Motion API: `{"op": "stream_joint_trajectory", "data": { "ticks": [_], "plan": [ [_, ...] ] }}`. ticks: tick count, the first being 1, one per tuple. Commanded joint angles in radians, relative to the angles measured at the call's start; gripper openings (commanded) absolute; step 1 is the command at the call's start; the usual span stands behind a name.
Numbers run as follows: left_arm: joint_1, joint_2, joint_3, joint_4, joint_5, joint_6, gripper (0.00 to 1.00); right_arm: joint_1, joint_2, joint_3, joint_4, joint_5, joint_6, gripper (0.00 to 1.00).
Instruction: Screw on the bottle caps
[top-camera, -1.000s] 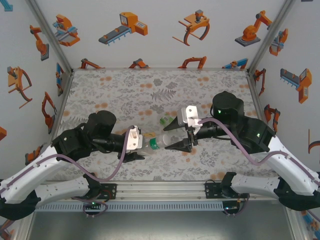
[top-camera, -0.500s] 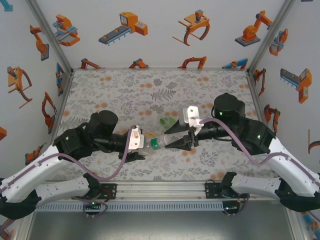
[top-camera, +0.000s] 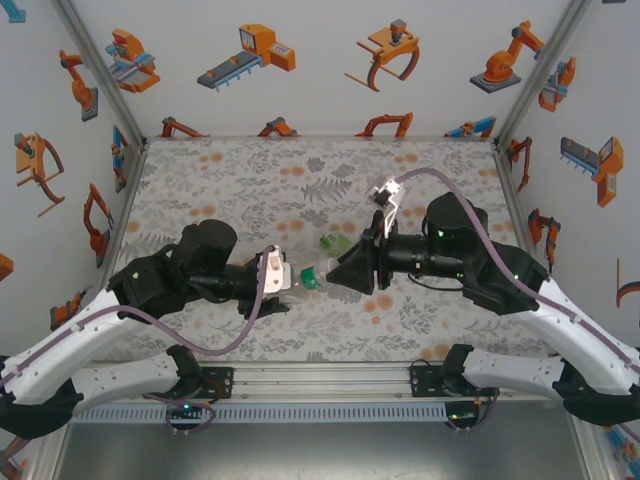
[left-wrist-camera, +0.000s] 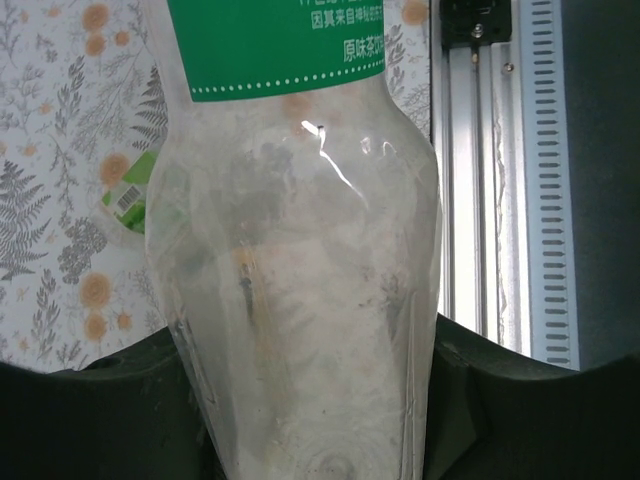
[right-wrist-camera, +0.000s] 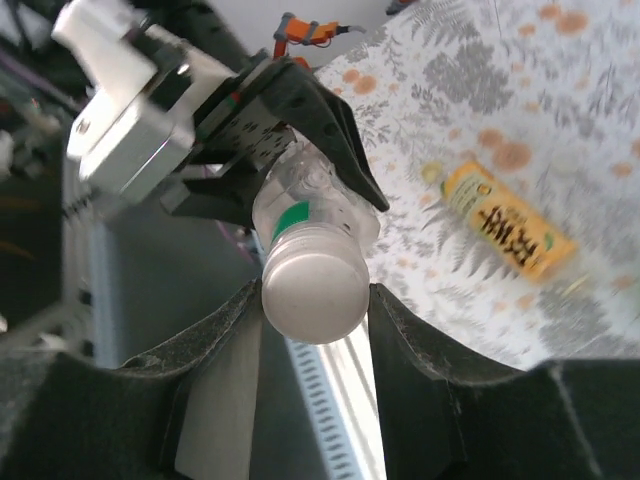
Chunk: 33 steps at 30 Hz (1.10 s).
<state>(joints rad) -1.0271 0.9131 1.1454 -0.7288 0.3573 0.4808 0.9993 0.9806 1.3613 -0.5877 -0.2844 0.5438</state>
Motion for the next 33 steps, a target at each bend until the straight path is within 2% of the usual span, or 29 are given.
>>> {"op": "stream_joint_trajectory", "data": {
  "ticks": [1,8,21,22,25,29,33],
  "plan": [
    [-0.006,0.000,0.011,0.065,0.006,0.026,0.00,-0.005,0.026,0.027,-0.123,0.190,0.411,0.00],
    [-0.007,0.018,0.009,0.065,0.011,0.031,0.00,-0.006,0.072,0.067,-0.190,0.160,0.616,0.00],
    [-0.006,0.030,0.011,0.023,-0.009,0.052,0.00,-0.005,0.099,0.065,-0.198,0.161,0.691,0.01],
    [-0.007,0.032,0.011,0.018,-0.011,0.055,0.00,-0.005,0.098,0.065,-0.200,0.168,0.692,0.02],
    [-0.007,0.038,0.010,0.012,-0.009,0.064,0.00,-0.005,0.093,0.059,-0.200,0.191,0.690,0.17],
    [-0.007,0.049,0.013,0.012,-0.004,0.066,0.00,-0.005,0.091,0.056,-0.189,0.206,0.682,0.30],
    [-0.006,0.052,0.013,0.011,-0.006,0.067,0.00,-0.005,0.094,0.056,-0.187,0.209,0.680,0.37]
  ]
}}
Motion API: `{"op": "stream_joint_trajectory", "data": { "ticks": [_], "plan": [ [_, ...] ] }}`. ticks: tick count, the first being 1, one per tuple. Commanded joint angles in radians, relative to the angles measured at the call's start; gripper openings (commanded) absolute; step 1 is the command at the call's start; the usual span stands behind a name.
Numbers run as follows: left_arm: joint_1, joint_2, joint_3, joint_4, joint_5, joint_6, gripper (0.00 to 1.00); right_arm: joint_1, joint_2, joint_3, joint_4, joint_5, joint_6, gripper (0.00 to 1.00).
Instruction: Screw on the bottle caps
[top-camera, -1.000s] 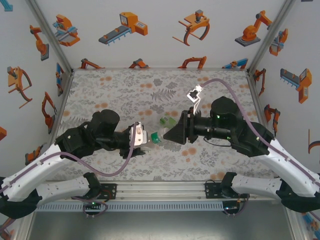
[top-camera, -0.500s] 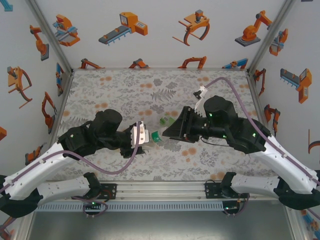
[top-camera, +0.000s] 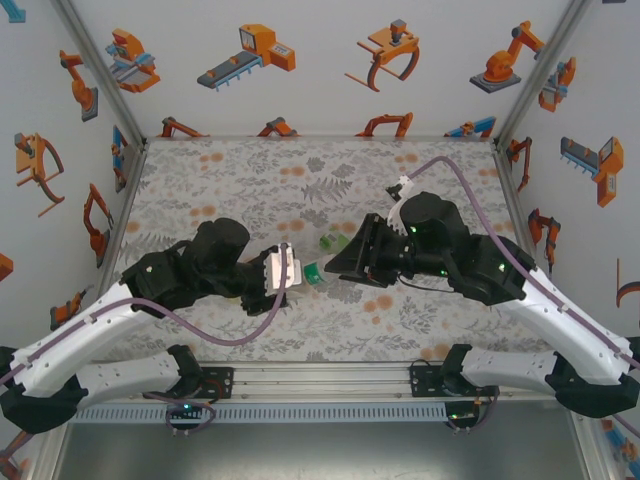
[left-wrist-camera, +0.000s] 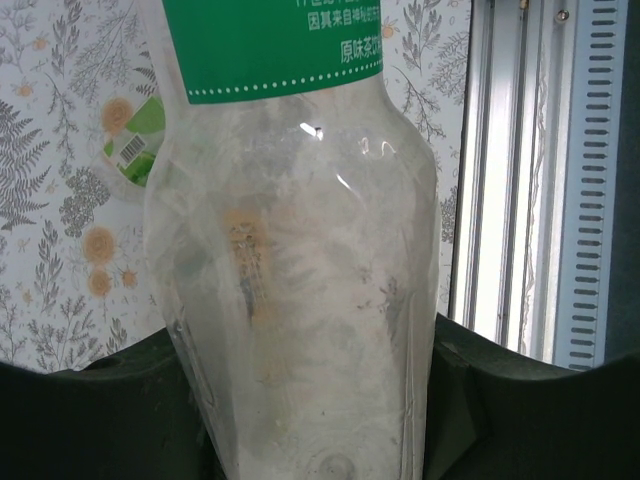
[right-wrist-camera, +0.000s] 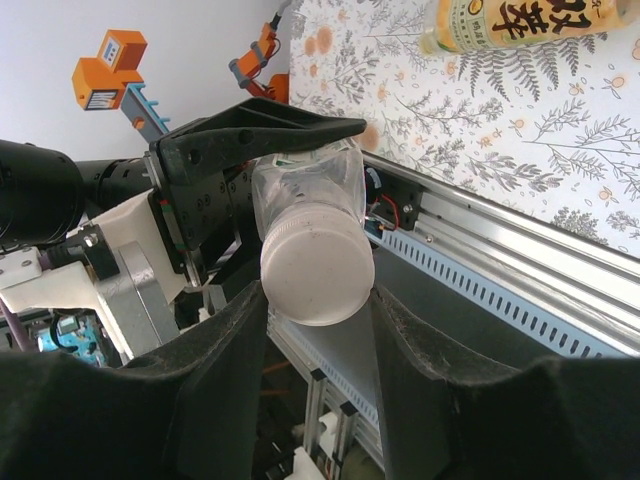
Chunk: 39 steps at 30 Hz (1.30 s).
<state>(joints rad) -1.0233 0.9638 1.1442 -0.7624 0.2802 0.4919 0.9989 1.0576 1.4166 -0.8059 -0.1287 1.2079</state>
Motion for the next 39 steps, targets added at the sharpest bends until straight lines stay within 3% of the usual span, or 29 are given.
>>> {"op": "stream_joint_trajectory", "data": {
  "ticks": [1,9,18,24,39],
  "plan": [
    [-0.010,0.003,0.012,0.045,0.071,0.055,0.00,-0.005,0.018,0.001,0.032,0.051,0.016,0.39],
    [-0.010,0.002,0.008,0.045,0.066,0.051,0.00,-0.005,0.021,0.001,0.034,0.044,0.012,0.48],
    [-0.010,0.008,0.011,0.046,0.059,0.044,0.00,-0.005,0.025,0.005,0.032,0.031,0.007,0.45],
    [-0.010,0.018,0.018,0.046,0.029,0.031,0.00,-0.006,0.023,0.010,0.017,0.030,0.007,0.54],
    [-0.010,0.039,0.029,0.041,-0.022,0.014,0.00,-0.005,0.033,0.011,0.013,0.017,0.006,0.48]
  ]
}}
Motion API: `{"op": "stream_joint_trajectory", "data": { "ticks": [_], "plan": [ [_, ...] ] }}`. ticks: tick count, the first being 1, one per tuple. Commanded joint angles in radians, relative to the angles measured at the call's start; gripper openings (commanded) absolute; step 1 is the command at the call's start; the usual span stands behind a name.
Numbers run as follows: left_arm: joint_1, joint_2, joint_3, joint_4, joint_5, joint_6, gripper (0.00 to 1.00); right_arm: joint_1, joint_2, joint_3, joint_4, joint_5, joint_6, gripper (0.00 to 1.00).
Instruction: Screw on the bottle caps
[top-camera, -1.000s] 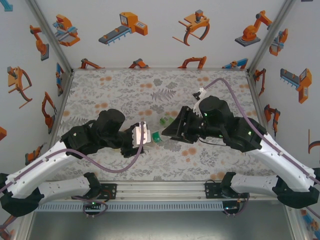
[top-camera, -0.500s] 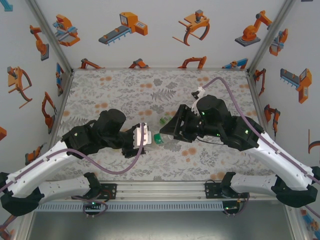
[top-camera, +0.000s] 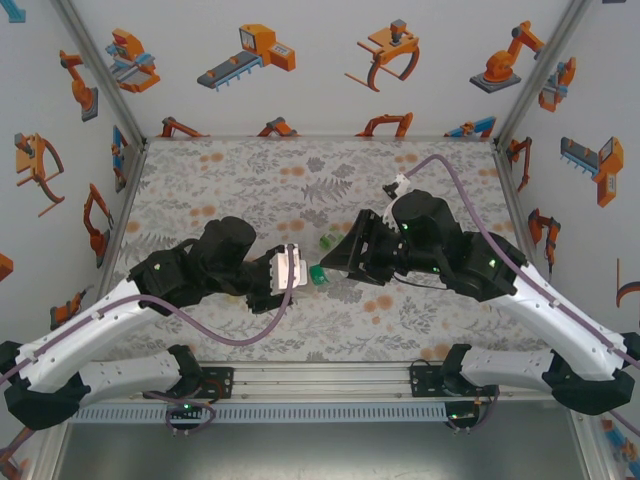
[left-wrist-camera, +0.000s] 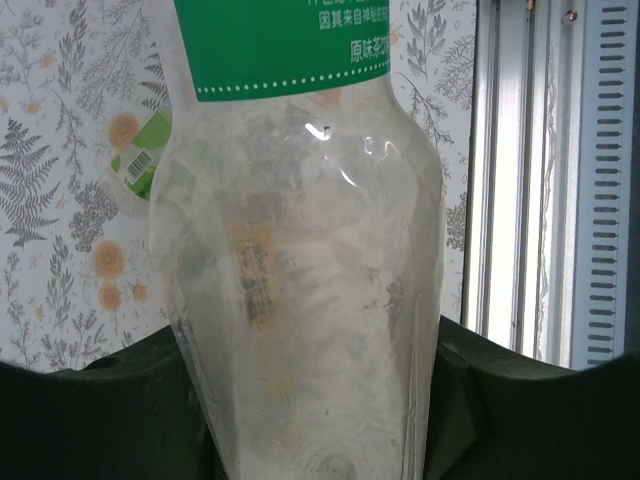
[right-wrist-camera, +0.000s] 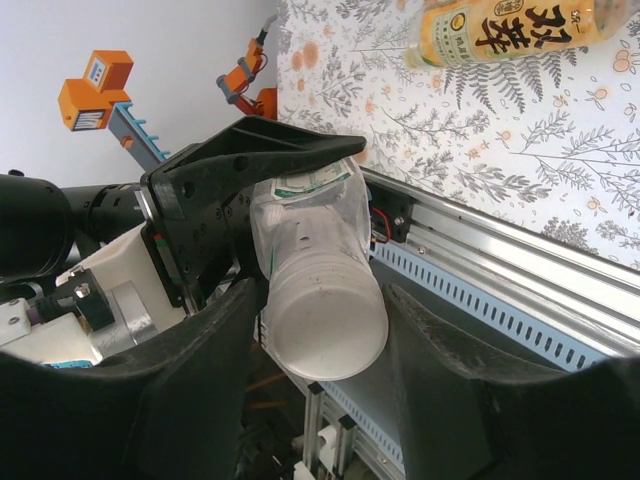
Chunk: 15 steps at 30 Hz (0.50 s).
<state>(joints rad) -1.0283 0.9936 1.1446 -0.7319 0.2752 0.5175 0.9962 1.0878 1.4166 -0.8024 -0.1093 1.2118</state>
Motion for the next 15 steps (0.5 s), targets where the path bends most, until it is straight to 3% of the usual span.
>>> {"op": "stream_joint_trajectory", "data": {
  "ticks": [1,7,9,12,14,15],
  "plan": [
    [-0.005,0.012,0.030,0.011,-0.020,-0.013,0.00,-0.003,0.004,0.012,0.011,-0.003,0.002,0.47],
    [-0.005,0.013,0.030,0.015,-0.031,-0.014,0.00,-0.003,0.002,0.019,0.012,0.004,-0.008,0.34],
    [-0.005,0.011,0.030,0.018,-0.032,-0.010,0.13,-0.002,0.004,0.021,0.011,0.008,-0.012,0.30],
    [-0.006,0.007,0.032,0.022,-0.035,0.001,0.42,-0.002,0.006,0.024,0.008,0.013,-0.024,0.25],
    [-0.005,0.005,0.038,0.022,-0.045,0.006,0.56,-0.002,0.009,0.028,0.005,0.019,-0.035,0.23],
    [-0.006,0.004,0.041,0.020,-0.049,0.009,0.68,-0.002,0.010,0.031,0.003,0.022,-0.044,0.22]
  ]
}}
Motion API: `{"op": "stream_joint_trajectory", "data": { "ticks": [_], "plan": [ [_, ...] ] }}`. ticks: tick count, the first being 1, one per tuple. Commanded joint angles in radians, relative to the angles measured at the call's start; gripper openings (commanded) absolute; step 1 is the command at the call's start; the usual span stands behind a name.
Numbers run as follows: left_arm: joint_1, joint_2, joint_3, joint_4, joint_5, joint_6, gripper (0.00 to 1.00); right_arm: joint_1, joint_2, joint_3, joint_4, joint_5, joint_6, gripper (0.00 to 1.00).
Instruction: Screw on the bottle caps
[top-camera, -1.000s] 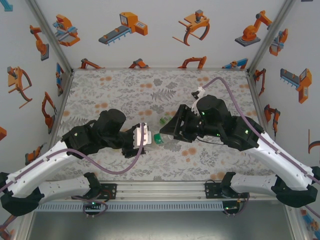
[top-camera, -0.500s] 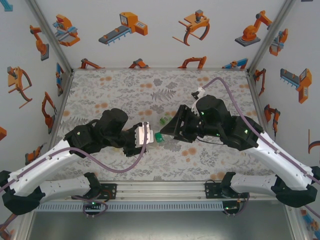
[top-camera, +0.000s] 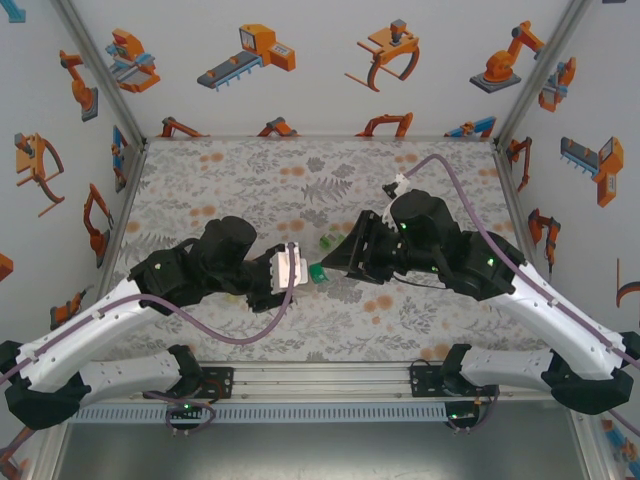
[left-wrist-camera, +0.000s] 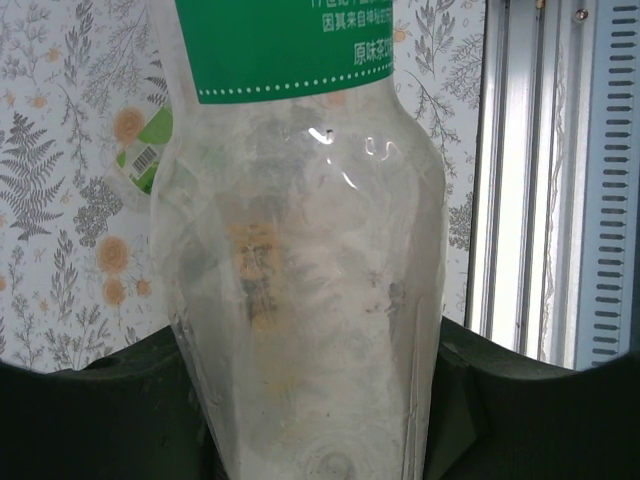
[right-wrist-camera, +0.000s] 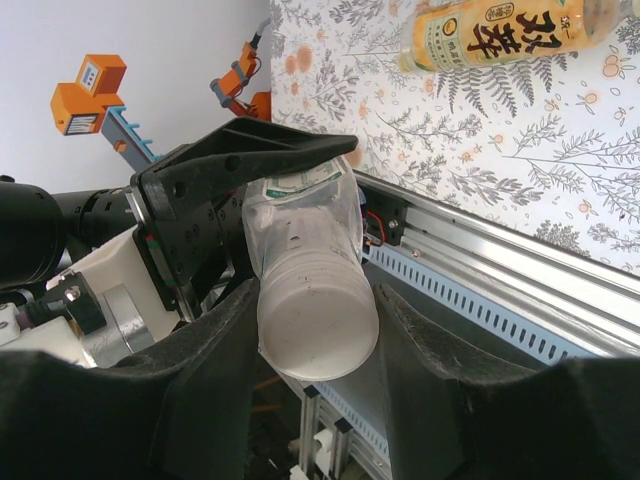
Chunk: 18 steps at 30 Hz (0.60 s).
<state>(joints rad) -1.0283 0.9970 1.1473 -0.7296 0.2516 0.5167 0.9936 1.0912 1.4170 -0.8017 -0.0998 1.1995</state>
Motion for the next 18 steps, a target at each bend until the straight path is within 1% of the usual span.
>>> {"op": "stream_joint_trajectory", "data": {
  "ticks": [1,10,14,18],
  "plan": [
    [-0.005,0.000,0.042,0.020,-0.027,0.013,0.72,0.000,0.009,0.035,0.001,0.016,-0.040,0.21],
    [-0.005,-0.019,0.044,0.029,-0.033,0.018,0.87,-0.022,0.022,0.062,-0.046,0.048,-0.122,0.15],
    [-0.006,-0.031,0.028,0.045,-0.053,-0.007,0.89,-0.057,0.042,0.098,-0.123,0.071,-0.196,0.14],
    [-0.006,-0.060,-0.009,0.082,-0.109,-0.054,0.90,-0.117,0.093,0.165,-0.241,0.096,-0.319,0.13]
  ]
}}
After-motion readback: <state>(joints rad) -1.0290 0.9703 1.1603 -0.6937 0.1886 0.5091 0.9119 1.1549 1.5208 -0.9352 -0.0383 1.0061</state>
